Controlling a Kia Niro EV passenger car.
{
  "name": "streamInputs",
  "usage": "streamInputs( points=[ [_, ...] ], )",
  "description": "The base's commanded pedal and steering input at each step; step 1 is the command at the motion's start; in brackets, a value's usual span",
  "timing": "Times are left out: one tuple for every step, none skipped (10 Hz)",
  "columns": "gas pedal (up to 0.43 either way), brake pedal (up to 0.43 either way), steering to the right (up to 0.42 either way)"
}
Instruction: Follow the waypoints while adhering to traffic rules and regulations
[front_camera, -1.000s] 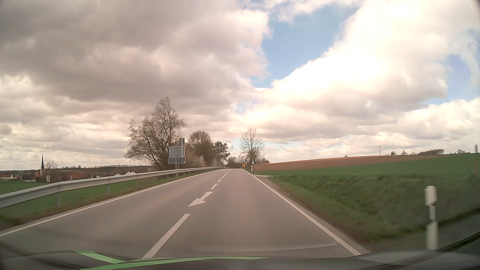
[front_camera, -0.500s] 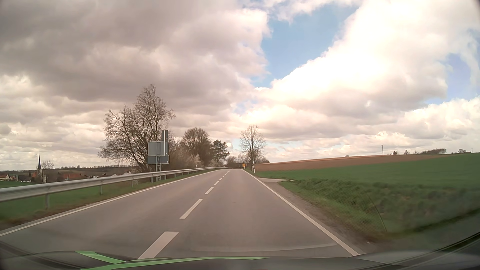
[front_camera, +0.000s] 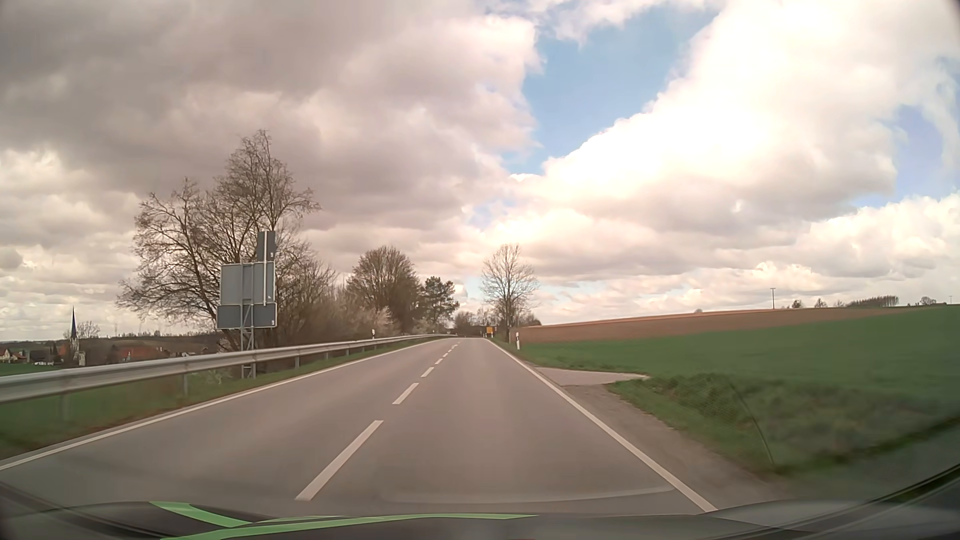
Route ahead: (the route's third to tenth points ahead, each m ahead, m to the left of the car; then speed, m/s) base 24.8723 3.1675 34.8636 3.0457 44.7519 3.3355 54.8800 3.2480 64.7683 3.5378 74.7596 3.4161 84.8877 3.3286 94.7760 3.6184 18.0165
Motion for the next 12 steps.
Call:
streamInputs(
  points=[
    [0.358, 0.0, -0.003],
    [0.358, 0.0, -0.003],
    [0.358, 0.0, -0.003],
    [0.358, 0.0, -0.003],
    [0.358, 0.0, -0.003],
    [0.358, 0.0, -0.003],
    [0.358, 0.0, -0.002],
    [0.358, 0.0, -0.002],
    [0.358, 0.0, -0.003],
    [0.35, 0.0, -0.002],
    [0.35, 0.0, -0.002],
    [0.331, 0.0, -0.001]
  ],
)
